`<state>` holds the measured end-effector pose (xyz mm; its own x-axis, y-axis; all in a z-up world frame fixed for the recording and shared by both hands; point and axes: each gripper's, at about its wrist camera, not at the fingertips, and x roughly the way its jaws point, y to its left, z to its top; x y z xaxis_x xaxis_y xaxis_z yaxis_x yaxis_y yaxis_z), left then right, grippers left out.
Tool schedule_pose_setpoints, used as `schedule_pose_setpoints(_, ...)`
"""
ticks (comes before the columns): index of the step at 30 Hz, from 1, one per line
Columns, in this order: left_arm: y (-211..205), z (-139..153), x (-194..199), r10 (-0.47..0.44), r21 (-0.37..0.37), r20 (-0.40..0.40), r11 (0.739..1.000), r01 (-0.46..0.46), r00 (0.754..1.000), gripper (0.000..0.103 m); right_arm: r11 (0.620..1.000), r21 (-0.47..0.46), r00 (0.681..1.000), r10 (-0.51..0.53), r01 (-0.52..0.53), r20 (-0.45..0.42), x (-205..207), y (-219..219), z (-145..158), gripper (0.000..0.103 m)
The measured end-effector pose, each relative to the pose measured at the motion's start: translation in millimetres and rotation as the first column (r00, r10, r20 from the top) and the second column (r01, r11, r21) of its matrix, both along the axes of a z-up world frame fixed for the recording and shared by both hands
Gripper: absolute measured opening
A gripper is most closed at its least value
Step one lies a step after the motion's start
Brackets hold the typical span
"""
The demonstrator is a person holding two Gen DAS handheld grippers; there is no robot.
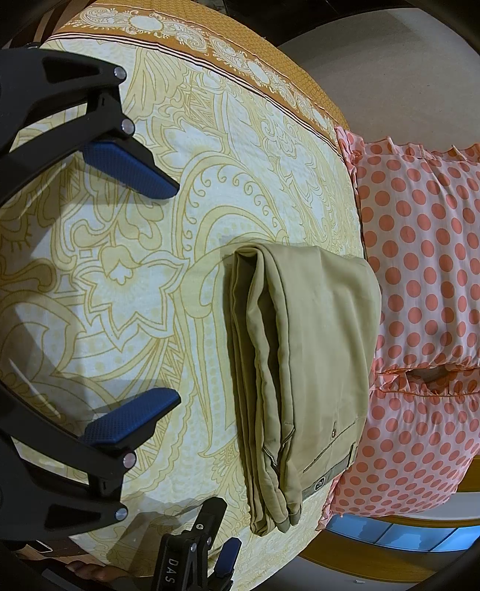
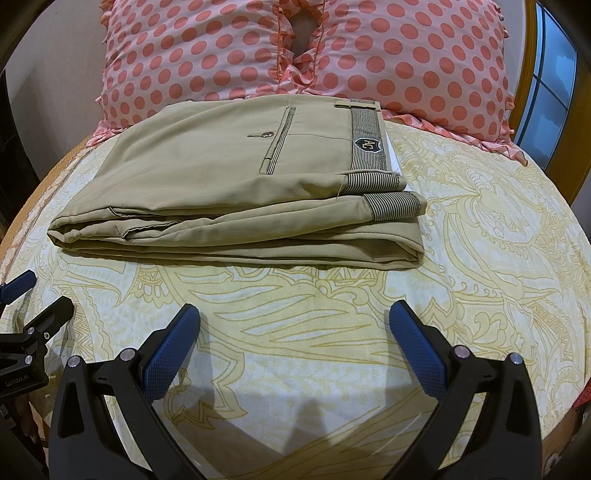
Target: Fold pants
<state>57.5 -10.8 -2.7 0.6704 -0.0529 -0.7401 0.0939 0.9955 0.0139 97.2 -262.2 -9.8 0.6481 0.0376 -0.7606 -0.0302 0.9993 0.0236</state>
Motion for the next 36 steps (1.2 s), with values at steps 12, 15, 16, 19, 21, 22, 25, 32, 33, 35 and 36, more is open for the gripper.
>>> schedule_pose_setpoints(12, 0.1, -0.1, 0.0, 0.0, 0.0, 0.0, 1.0, 0.0, 1.0, 0.101, 1.0, 0.0, 1.0, -0.001, 0.001, 0.0, -0.1, 0.1, 0.1, 0.102)
schedule_pose_setpoints(15, 0.1, 0.1, 0.3, 0.001, 0.0, 0.0, 1.0, -0.001, 1.0, 0.101, 1.0, 0.0, 1.0, -0.001, 0.001, 0.0, 0.0, -0.2, 0.0, 0.102)
schedule_pose_setpoints(16, 0.0, -0.1, 0.0, 0.0, 0.0, 0.0, 1.0, 0.0, 1.0, 0.101, 1.0, 0.0, 1.0, -0.001, 0.001, 0.0, 0.0, 0.0, 0.1, 0.102)
schedule_pose_setpoints(19, 0.1, 0.1, 0.3, 0.001, 0.0, 0.001, 1.0, -0.001, 1.0, 0.101, 1.0, 0.0, 1.0, -0.001, 0.001, 0.0, 0.0, -0.1, 0.1, 0.102)
schedule_pose_setpoints(21, 0.0, -0.1, 0.2, 0.001, 0.0, 0.0, 1.0, -0.001, 1.0, 0.101, 1.0, 0.0, 1.0, -0.001, 0.001, 0.0, 0.0, -0.3, 0.1, 0.102)
schedule_pose_setpoints(22, 0.0, -0.2, 0.2, 0.001, 0.0, 0.0, 1.0, -0.001, 1.0, 0.101, 1.0, 0.0, 1.0, -0.001, 0.001, 0.0, 0.0, -0.1, 0.1, 0.102)
schedule_pose_setpoints(25, 0.2, 0.0, 0.5, 0.003, 0.0, -0.003, 1.0, -0.003, 1.0, 0.101, 1.0, 0.0, 1.0, -0.001, 0.001, 0.0, 0.0, 0.0, 0.2, 0.102)
schedule_pose_setpoints(32, 0.2, 2.6, 4.4, 0.003, 0.003, -0.026, 1.0, -0.002, 1.0, 0.101, 1.0, 0.0, 1.0, -0.001, 0.001, 0.001, -0.1, 0.2, 0.2, 0.102)
schedule_pose_setpoints(33, -0.6, 2.5, 4.2, 0.003, 0.003, -0.027, 1.0, -0.002, 1.0, 0.101, 1.0, 0.0, 1.0, -0.001, 0.001, 0.001, -0.1, 0.2, 0.2, 0.102)
schedule_pose_setpoints(35, -1.0, 2.7, 5.0, 0.002, 0.004, -0.031, 1.0, -0.002, 1.0, 0.101, 1.0, 0.0, 1.0, -0.001, 0.001, 0.001, -0.1, 0.2, 0.2, 0.102)
schedule_pose_setpoints(36, -2.0, 2.6, 5.0, 0.003, 0.004, -0.032, 1.0, -0.003, 0.999, 0.101, 1.0, -0.001, 1.0, -0.001, 0.001, 0.001, -0.1, -0.1, 0.1, 0.102)
